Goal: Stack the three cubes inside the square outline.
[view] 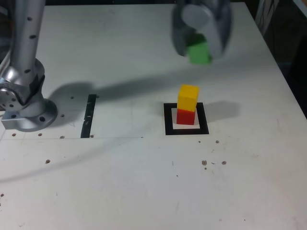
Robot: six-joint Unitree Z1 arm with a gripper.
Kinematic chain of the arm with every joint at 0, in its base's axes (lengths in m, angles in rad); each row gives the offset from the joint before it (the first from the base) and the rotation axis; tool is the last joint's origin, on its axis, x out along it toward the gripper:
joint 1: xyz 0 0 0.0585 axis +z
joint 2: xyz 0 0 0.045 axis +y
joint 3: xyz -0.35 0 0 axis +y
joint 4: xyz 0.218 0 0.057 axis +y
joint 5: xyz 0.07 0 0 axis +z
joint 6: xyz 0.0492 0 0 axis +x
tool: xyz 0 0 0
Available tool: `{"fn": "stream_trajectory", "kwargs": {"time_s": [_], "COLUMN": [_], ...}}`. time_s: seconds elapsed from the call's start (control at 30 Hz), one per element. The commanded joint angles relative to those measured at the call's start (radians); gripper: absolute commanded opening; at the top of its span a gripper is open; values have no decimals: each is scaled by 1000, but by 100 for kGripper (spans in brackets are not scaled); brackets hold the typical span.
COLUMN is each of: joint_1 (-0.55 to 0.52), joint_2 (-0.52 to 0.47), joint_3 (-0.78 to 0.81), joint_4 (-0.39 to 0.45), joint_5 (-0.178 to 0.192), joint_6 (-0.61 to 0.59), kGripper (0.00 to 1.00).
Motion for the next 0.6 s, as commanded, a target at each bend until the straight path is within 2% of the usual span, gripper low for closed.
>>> {"fn": "stream_trajectory", "kwargs": {"time_s": [0.0, 0.2, 0.57], "joint_1": [20, 45, 54], "joint_2": [3, 21, 121], "joint_3": [34, 82, 78], "joint_4": [11, 10, 0], "joint_5": [-10, -37, -73], "joint_6": [-2, -2, 2], "kGripper": [10, 10, 10]}}
